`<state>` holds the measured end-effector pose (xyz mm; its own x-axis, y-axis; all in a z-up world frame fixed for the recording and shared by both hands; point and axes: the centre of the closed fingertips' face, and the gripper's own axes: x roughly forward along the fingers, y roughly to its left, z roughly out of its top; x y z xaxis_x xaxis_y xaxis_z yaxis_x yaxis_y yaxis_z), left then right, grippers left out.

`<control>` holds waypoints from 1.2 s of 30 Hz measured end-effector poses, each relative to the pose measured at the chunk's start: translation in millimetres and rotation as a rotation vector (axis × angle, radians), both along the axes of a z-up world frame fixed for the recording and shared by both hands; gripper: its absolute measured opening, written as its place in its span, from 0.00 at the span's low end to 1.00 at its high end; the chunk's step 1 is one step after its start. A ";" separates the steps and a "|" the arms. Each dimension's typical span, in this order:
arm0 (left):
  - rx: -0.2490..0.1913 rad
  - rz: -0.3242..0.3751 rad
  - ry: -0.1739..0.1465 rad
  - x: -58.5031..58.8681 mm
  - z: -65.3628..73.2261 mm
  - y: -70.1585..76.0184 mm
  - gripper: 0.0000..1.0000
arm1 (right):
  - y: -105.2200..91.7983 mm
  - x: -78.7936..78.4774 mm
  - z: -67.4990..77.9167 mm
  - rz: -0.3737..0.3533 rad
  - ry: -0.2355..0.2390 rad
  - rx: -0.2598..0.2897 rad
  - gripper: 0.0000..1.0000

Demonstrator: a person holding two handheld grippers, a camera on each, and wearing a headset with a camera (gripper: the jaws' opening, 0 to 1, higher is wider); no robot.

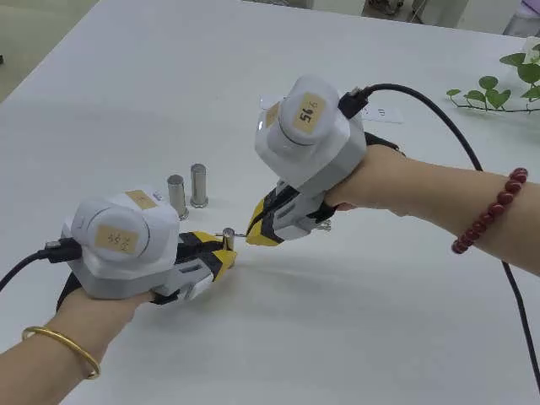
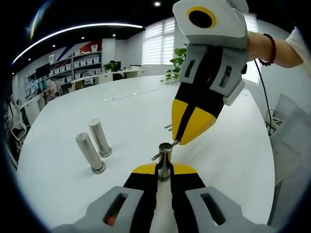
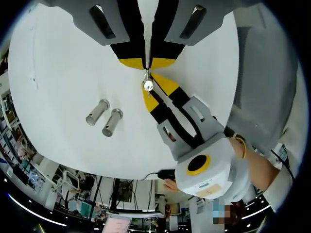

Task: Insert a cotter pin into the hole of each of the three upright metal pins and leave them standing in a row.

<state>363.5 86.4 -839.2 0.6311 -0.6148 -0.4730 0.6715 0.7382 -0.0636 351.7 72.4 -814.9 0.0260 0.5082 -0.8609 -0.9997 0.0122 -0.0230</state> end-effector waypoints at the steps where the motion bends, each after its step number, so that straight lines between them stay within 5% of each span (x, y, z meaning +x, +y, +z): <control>1: -0.001 0.000 0.000 -0.4 0.4 -0.4 0.07 | 0.4 -0.3 0.1 0.000 -0.002 0.001 0.05; 28: 0.000 -0.002 0.039 -2.0 -6.2 -0.1 0.08 | 4.1 -3.5 0.8 -0.041 0.029 0.023 0.05; 36: 0.016 -0.002 0.043 -6.9 -6.3 5.2 0.21 | -2.1 -1.4 6.3 -0.054 0.029 0.038 0.12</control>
<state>356.5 91.6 -845.6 0.6089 -0.6081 -0.5094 0.6696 0.7383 -0.0809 350.3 70.2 -808.7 0.0297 0.5394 -0.8415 -0.9978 0.0663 0.0073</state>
